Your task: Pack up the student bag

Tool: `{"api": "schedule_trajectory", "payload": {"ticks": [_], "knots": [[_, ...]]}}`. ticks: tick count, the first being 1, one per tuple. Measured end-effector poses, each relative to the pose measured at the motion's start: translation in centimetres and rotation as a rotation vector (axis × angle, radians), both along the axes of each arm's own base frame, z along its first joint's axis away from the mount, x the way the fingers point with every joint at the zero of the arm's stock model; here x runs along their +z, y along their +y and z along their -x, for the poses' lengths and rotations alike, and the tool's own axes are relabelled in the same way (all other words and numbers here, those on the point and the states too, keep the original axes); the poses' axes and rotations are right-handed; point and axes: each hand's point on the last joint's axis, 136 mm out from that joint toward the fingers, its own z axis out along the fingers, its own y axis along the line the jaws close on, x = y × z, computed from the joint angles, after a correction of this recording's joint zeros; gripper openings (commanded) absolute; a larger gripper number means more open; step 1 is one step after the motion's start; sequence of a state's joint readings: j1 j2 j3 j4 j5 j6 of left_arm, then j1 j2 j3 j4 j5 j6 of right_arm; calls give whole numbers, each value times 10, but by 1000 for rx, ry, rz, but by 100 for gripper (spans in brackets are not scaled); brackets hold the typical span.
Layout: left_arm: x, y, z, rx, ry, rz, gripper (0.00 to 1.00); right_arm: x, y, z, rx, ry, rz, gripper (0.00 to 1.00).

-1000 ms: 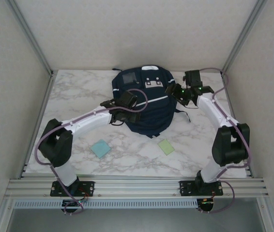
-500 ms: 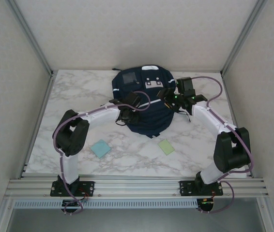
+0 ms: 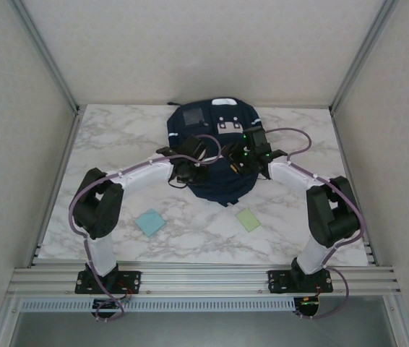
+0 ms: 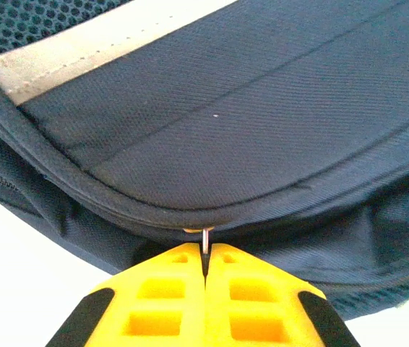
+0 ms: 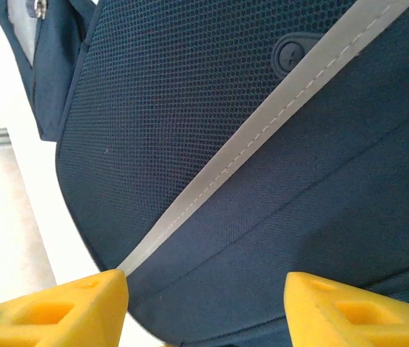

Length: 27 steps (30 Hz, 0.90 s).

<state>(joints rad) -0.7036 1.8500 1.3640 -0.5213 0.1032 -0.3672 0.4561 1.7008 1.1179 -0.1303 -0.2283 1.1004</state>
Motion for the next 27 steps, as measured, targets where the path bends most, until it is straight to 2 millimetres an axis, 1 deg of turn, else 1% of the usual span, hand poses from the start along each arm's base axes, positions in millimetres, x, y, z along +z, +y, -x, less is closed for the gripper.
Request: {"api": "schedule_trajectory", "payload": {"ticks": [4, 7, 9, 11, 13, 16, 18, 20, 24, 26, 27], "knots": [[21, -3, 2, -16, -20, 52, 0, -6, 7, -5, -21, 16, -36, 62], [28, -4, 2, -18, -30, 66, 0, -9, 11, -5, -31, 33, -59, 63], [29, -4, 2, -20, -33, 66, 0, -4, 11, -4, -34, 26, -61, 65], [30, -3, 3, -21, -32, 67, 0, 7, 10, 0, -35, 6, -65, 65], [30, -5, 4, -24, -30, 71, 0, 24, 10, 8, -24, -13, -80, 66], [31, -6, 4, -28, -29, 76, 0, 49, 15, 21, 9, -42, -121, 66], [31, -6, 4, -29, -30, 77, 0, 58, 18, 29, 23, -49, -155, 66], [32, -7, 4, -29, -33, 80, 0, 56, 18, 38, 23, -34, -178, 66], [40, -8, 2, -30, -52, 98, 0, 33, 19, 54, 7, 41, -195, 67], [47, -11, 2, -35, -64, 118, 0, 25, 21, 58, 0, 66, -201, 68], [50, -13, 2, -40, -69, 131, 0, 23, 24, 56, -4, 70, -211, 68]]}}
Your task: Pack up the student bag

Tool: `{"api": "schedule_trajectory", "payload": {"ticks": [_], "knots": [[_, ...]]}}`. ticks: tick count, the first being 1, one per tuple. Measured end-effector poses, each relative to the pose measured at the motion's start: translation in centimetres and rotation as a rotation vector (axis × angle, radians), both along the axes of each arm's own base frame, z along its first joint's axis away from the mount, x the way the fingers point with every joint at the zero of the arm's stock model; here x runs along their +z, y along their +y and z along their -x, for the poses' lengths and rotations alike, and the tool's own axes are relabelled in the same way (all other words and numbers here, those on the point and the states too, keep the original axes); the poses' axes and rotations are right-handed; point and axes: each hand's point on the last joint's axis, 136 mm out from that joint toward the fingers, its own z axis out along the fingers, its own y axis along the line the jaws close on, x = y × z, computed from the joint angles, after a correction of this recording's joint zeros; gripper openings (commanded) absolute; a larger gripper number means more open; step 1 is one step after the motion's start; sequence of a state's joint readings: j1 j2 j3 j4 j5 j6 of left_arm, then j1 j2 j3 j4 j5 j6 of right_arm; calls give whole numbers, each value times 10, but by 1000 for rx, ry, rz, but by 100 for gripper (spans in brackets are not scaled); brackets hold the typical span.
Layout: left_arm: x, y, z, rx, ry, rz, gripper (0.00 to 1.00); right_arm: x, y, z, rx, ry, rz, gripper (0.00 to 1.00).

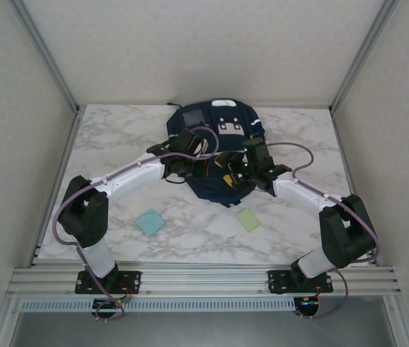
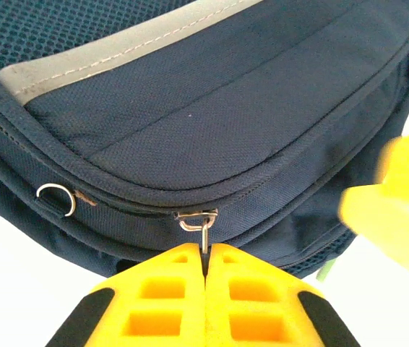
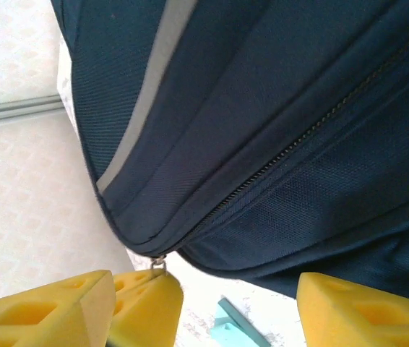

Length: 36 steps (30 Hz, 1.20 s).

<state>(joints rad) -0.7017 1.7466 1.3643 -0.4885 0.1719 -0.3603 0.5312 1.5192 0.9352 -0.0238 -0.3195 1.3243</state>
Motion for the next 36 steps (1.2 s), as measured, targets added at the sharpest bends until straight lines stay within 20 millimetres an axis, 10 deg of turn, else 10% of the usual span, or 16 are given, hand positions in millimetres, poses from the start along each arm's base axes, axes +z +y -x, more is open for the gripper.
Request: {"api": "schedule_trajectory", "payload": {"ticks": [5, 10, 19, 32, 33, 36], "knots": [[7, -8, 6, -32, -5, 32, 0, -15, 15, -20, -32, 4, -64, 65], [-13, 2, 13, -44, 15, -17, 0, -47, 26, -26, -36, 75, -68, 0], [-19, 31, -3, -33, -127, -239, 0, -40, 21, -27, -25, 14, 9, 0], [-26, 67, -79, 128, -180, -437, 1, -27, 34, -43, 35, -67, 43, 0], [-26, 68, -84, 133, -173, -443, 12, -26, 37, -47, 39, -75, 46, 1], [-24, 79, -93, 182, -167, -468, 54, -25, 40, -51, 60, -85, 64, 46]]}}
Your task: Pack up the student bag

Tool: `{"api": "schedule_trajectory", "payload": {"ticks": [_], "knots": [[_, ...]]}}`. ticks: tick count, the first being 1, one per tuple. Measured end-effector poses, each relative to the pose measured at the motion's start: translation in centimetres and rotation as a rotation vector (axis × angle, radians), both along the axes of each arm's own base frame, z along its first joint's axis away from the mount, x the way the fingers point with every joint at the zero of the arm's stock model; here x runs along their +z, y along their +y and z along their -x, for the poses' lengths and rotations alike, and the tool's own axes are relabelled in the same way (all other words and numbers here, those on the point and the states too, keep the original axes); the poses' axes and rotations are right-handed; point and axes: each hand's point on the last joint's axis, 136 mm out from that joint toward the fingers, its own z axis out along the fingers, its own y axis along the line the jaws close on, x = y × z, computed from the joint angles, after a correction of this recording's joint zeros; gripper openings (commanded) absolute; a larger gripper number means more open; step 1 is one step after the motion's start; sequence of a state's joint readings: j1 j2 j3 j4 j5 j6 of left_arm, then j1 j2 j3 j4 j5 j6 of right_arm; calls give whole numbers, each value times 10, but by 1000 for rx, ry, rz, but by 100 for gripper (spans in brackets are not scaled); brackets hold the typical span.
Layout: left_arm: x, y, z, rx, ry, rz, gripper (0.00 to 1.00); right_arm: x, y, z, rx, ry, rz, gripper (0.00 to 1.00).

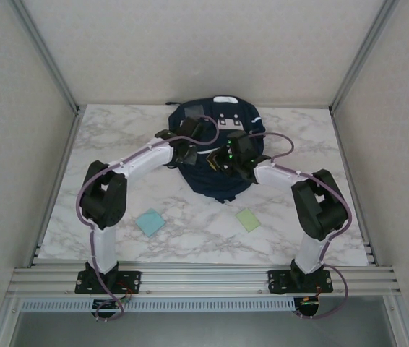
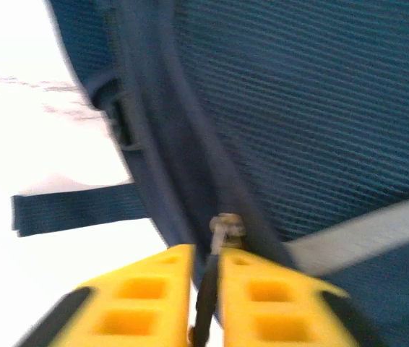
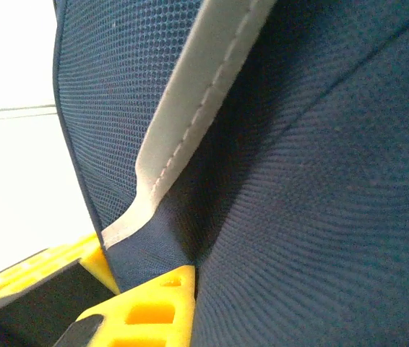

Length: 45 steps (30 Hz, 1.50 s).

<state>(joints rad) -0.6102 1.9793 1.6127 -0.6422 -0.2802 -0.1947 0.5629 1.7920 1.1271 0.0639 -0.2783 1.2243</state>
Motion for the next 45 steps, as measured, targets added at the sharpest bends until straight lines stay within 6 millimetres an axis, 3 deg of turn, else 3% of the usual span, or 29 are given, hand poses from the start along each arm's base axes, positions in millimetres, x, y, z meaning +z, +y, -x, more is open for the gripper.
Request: {"api": "schedule_trajectory", "payload": {"ticks": [2, 4, 7, 9, 12, 15, 22, 25, 31, 37, 45], "knots": [[3, 20, -11, 68, -28, -23, 68, -2, 2, 10, 57, 15, 28, 65], [5, 43, -21, 153, -54, -27, 75, 0, 4, 20, 117, 11, 70, 82], [7, 72, -15, 243, -58, -23, 92, 11, -5, 37, 203, -18, 171, 99], [11, 79, -2, 272, -57, 1, 100, 22, -21, 49, 241, -43, 260, 99], [22, 78, 13, 285, -58, 67, 100, 34, -50, 68, 289, -72, 403, 99], [31, 71, 21, 290, -50, 148, 100, 29, -77, 89, 352, -48, 535, 99], [37, 38, 20, 250, 3, 330, 100, -35, -131, 144, 485, 151, 759, 99], [47, 22, 11, 224, 6, 392, 100, -50, -144, 159, 516, 198, 812, 99], [68, 3, -1, 176, -12, 476, 100, -76, -146, 176, 596, 226, 870, 99], [72, -4, 1, 149, 1, 500, 100, -104, -140, 183, 670, 226, 913, 97], [72, -8, 3, 120, 12, 507, 100, -104, -134, 181, 678, 192, 915, 65]]}}
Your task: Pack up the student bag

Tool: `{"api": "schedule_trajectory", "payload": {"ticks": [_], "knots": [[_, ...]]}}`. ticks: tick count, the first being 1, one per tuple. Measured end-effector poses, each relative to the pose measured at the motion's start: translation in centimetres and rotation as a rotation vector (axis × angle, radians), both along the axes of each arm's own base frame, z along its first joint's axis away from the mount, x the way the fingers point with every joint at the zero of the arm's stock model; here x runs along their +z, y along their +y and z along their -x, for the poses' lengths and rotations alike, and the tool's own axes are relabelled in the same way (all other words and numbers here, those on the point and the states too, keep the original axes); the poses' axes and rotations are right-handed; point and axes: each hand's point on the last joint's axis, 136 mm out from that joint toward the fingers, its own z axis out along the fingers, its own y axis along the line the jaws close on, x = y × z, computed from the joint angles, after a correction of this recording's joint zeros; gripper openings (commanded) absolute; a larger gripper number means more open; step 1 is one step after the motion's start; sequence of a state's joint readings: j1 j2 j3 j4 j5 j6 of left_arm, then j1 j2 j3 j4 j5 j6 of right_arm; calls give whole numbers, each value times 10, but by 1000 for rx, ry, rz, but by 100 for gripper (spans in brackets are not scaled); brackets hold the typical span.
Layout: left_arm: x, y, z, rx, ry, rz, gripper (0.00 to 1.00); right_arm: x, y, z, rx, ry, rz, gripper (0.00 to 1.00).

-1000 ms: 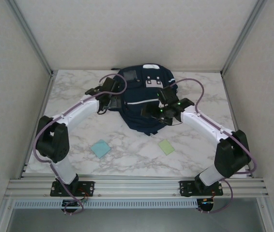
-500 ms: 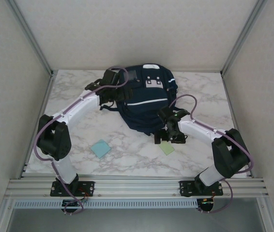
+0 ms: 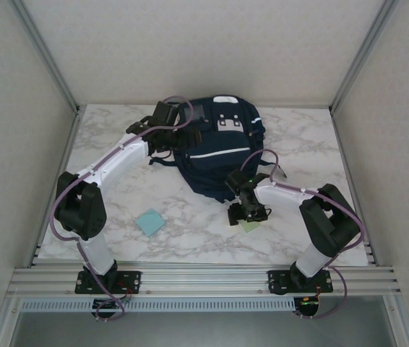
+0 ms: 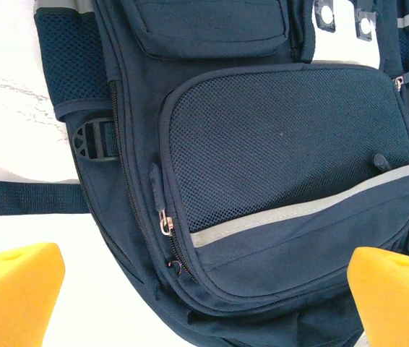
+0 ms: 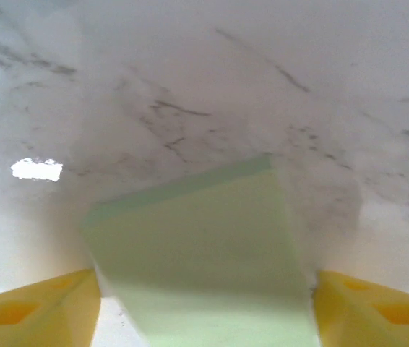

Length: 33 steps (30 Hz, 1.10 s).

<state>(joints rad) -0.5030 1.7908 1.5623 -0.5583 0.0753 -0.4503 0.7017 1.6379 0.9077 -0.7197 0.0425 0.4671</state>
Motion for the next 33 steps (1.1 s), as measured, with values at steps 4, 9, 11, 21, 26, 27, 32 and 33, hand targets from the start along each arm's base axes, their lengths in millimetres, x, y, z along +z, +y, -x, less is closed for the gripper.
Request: {"api": "schedule_trajectory", "payload": {"ticks": [4, 9, 11, 21, 26, 27, 32, 33], "knots": [[0, -1, 0, -17, -5, -9, 100, 0, 0, -1, -8, -20, -4, 56], [0, -8, 5, -81, -25, -43, 100, 2, -2, -2, -27, -37, -12, 49], [0, -14, 9, -124, -37, -67, 100, 2, -2, -1, -32, -39, -15, 48], [-2, -61, 45, -432, -136, -263, 100, 46, -25, -19, -152, -103, -69, 48], [-20, -79, 54, -551, -141, -341, 96, 82, -67, -54, -349, -225, -138, 47], [-25, -83, 55, -574, -139, -358, 95, 85, -76, -58, -384, -240, -141, 47], [-51, -103, 60, -671, -130, -435, 90, 92, -102, -71, -500, -270, -171, 46], [-56, -106, 59, -686, -130, -449, 87, 94, -105, -73, -518, -279, -180, 46]]}}
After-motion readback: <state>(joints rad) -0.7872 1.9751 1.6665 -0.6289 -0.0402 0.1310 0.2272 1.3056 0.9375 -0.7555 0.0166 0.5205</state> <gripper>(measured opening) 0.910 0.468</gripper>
